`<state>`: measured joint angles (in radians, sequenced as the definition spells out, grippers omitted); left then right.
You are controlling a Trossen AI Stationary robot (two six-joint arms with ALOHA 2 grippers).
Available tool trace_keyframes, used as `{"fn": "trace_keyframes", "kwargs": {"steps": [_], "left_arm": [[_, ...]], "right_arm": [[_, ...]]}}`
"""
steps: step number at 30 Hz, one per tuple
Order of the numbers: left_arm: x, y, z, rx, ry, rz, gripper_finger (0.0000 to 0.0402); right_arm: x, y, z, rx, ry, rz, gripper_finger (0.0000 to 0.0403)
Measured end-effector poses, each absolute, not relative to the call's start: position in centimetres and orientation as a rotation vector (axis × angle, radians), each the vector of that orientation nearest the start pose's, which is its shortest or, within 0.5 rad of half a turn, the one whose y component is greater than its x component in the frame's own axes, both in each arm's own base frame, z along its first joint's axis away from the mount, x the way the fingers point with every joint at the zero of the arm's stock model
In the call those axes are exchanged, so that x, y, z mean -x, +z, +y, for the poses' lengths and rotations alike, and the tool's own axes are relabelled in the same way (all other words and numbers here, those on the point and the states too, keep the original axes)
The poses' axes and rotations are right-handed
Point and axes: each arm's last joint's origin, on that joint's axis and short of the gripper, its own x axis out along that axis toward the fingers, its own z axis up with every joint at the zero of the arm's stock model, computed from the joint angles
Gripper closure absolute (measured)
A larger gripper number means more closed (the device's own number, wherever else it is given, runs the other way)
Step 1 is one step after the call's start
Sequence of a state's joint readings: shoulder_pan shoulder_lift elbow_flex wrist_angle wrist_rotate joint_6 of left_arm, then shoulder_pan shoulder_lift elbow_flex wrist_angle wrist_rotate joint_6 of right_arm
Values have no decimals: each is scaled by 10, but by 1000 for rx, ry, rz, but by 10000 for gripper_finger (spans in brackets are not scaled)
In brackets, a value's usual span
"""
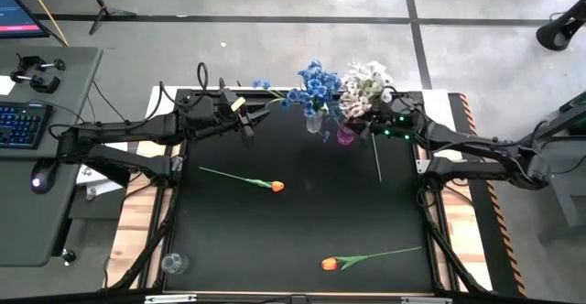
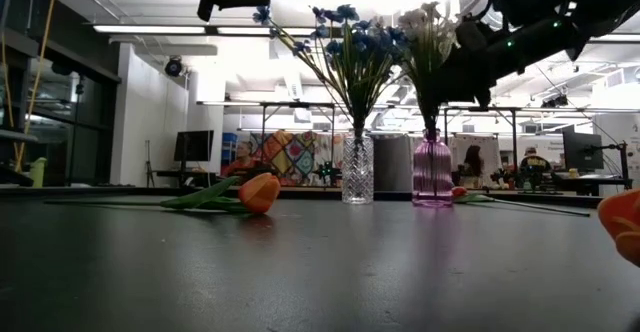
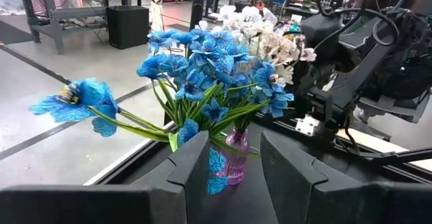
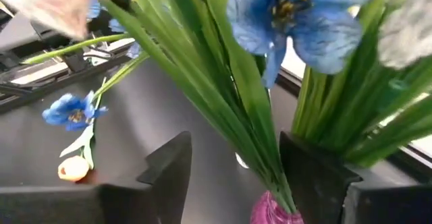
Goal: Sort flowers into vase by color
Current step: Put the white flowers into the purple vase, then move the bottom transparent vase to the center table
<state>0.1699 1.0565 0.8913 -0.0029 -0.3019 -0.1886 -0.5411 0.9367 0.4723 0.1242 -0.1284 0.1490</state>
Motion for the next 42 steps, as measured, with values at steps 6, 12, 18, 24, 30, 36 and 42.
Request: {"fn": "trace_keyframes", "kwargs": {"steps": [6, 12, 18, 24, 30, 36, 42], "left_arm": [[-231, 336, 48, 174, 485, 124, 282], [-231, 336, 48, 174, 485, 124, 282], [-231, 336, 48, 174, 485, 124, 282], [-231, 336, 48, 175, 475, 126, 282], [-232, 333, 42, 323, 268, 166, 282], [-228, 315, 31, 486, 152, 379, 282], [-220, 296, 11, 673, 181, 604, 282]], "right_arm": [[-164, 239, -95, -262, -434, 304, 194], [-152, 248, -87, -278, -436, 353, 194], [-136, 254, -77, -307, -432, 407, 194], [-124, 256, -69, -358, -432, 462, 194], [-119, 249, -64, -485, -402, 540, 194], [-110, 237, -58, -586, -398, 696, 194], [-108, 230, -58, -666, -461, 768, 194]]}}
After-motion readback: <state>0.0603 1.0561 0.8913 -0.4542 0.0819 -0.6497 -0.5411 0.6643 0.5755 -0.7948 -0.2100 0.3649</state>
